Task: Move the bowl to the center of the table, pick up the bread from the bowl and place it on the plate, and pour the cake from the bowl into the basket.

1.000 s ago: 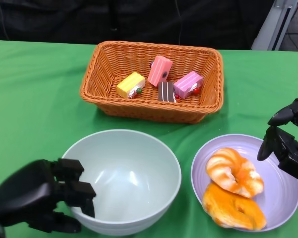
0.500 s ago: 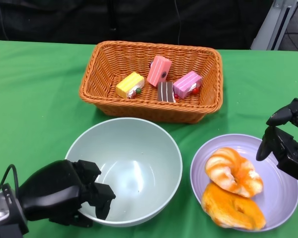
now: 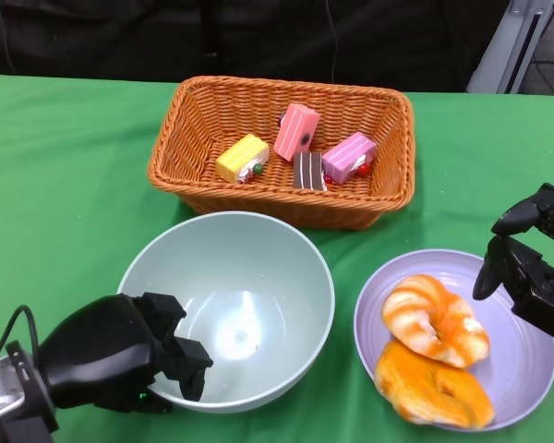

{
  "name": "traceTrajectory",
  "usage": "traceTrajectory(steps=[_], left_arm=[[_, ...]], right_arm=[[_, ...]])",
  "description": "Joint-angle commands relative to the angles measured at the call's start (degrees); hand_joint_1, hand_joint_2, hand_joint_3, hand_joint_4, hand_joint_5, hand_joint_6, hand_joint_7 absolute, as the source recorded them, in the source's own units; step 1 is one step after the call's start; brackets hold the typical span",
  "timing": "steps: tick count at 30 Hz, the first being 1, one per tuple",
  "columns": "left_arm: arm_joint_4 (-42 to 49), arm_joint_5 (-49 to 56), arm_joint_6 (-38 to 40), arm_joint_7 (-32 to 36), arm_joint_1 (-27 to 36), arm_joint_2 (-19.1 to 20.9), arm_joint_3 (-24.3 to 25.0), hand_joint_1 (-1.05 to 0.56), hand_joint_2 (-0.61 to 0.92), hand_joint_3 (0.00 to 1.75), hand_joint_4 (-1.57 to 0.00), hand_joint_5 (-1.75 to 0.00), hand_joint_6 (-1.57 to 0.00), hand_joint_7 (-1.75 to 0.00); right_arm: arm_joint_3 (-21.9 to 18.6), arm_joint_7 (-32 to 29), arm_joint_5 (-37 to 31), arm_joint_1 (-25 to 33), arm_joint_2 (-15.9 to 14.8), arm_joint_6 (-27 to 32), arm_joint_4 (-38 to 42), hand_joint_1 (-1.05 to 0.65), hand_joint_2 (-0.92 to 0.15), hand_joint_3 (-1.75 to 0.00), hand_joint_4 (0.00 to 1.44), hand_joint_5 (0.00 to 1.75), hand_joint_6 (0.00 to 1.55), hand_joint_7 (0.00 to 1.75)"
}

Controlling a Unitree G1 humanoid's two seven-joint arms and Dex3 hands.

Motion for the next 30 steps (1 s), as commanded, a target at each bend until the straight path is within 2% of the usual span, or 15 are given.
traceTrajectory(steps=[1, 3, 4, 5, 6, 7, 9, 11, 14, 16, 19, 24, 27, 28, 30], left_arm=[[-0.10, -0.66, 0.78, 0.77, -0.69, 1.83, -1.03, -0.22, 0.92, 0.05, -0.70, -1.60, -0.87, -0.84], [-0.15, -0.90, 0.95, 0.86, -0.75, 1.96, -1.38, -0.22, 0.92, 0.05, -0.70, -1.60, -0.87, -0.84], [-3.41, -13.56, 0.33, -11.09, 0.32, 4.33, -2.06, -0.34, 0.92, 0.10, -0.56, -1.43, -0.74, -0.74], [-6.18, -24.65, 0.15, -21.13, 1.21, 6.25, -2.89, -0.63, 0.92, 0.18, -0.35, -0.92, -0.51, -0.44], [-8.89, -35.02, 1.09, -30.19, 2.10, 7.77, -3.83, -0.78, 0.92, 0.23, -0.27, -0.57, -0.41, -0.24], [-11.55, -43.89, 3.41, -38.15, 2.92, 8.89, -4.58, -0.92, 0.92, 0.30, -0.19, -0.32, -0.31, -0.10], [-14.47, -51.35, 7.10, -45.42, 3.84, 9.51, -4.74, -1.01, 0.92, 0.35, -0.12, -0.16, -0.22, -0.03], [-18.63, -63.04, 14.72, -56.53, 4.95, 10.00, -3.98, -1.04, 0.92, 0.34, -0.04, -0.08, -0.15, -0.01], [-21.51, -69.38, 19.64, -63.92, 5.87, 9.98, -2.33, -1.05, 0.92, 0.32, -0.01, -0.05, -0.11, 0.00], [-24.73, -78.74, 27.91, -72.72, 6.00, 10.04, -0.18, -1.05, 0.92, 0.31, 0.00, -0.02, -0.08, 0.00], [-27.51, -88.17, 38.20, -82.24, 5.02, 9.86, 2.97, -1.05, 0.92, 0.29, 0.00, 0.00, -0.03, 0.00], [-28.18, -93.15, 47.24, -90.70, 4.06, 8.48, 9.33, -1.05, 0.92, 0.33, 0.00, 0.00, -0.02, -0.01], [-28.80, -92.34, 50.01, -93.20, 4.42, 7.00, 12.36, -1.05, 0.92, 0.35, -0.01, 0.00, -0.03, -0.01], [-27.99, -95.12, 52.90, -93.67, 4.02, 5.55, 14.57, -1.05, 0.92, 0.35, -0.01, 0.00, -0.03, -0.01], [-26.81, -99.51, 57.14, -93.04, 3.77, 2.29, 19.00, -1.05, 0.92, 0.33, -0.14, -0.07, -0.13, -0.04]], right_arm=[[-0.47, -0.25, 0.27, 0.18, -0.22, -0.90, -0.30, -0.08, -0.78, -0.79, 0.69, 1.74, 0.66, 1.33], [-0.47, -0.25, 0.27, 0.18, -0.22, -0.90, -0.30, -0.08, -0.78, -0.79, 0.69, 1.74, 0.66, 1.33], [-0.37, -0.03, 0.26, 0.09, -0.21, -1.07, -0.11, -0.08, -0.78, -0.79, 0.69, 1.74, 0.66, 1.33], [-0.29, 0.04, 0.23, 0.03, -0.18, -1.15, 0.01, -0.07, -0.78, -0.79, 0.70, 1.74, 0.66, 1.33], [-0.26, -0.06, 0.28, 0.00, -0.13, -1.01, 0.01, -0.07, -0.78, -0.79, 0.70, 1.74, 0.66, 1.33], [-0.22, -0.08, 0.31, 0.00, -0.09, -0.99, 0.01, -0.07, -0.78, -0.79, 0.71, 1.74, 0.67, 1.32], [-0.21, -0.12, 0.33, 0.02, -0.04, -0.96, -0.02, -0.07, -0.78, -0.80, 0.71, 1.73, 0.67, 1.32], [-0.09, 0.03, 0.13, 0.12, -0.15, -1.13, -0.11, -0.07, -0.78, -0.80, 0.72, 1.73, 0.68, 1.32], [-0.04, 0.09, 0.03, 0.17, -0.18, -1.18, -0.18, -0.08, -0.77, -0.81, 0.72, 1.73, 0.67, 1.32], [-0.09, 0.06, 0.02, 0.26, -0.16, -1.21, -0.21, -0.07, -0.77, -0.82, 0.72, 1.72, 0.67, 1.33], [-0.10, 0.49, -0.03, 0.27, -0.28, -1.55, 0.08, -0.08, -0.76, -0.82, 0.71, 1.73, 0.67, 1.33], [-0.15, 0.43, -0.18, 0.22, -0.27, -1.55, 0.17, -0.08, -0.77, -0.80, 0.70, 1.74, 0.66, 1.34], [-0.11, 0.50, -0.16, 0.23, -0.31, -1.73, 0.26, -0.08, -0.78, -0.80, 0.70, 1.75, 0.66, 1.34], [-0.16, 0.41, -0.14, 0.21, -0.21, -1.81, 0.32, -0.08, -0.78, -0.80, 0.70, 1.75, 0.66, 1.34], [-0.26, 0.26, -0.07, 0.18, -0.10, -1.86, 0.38, -0.08, -0.78, -0.79, 0.70, 1.75, 0.66, 1.34]])
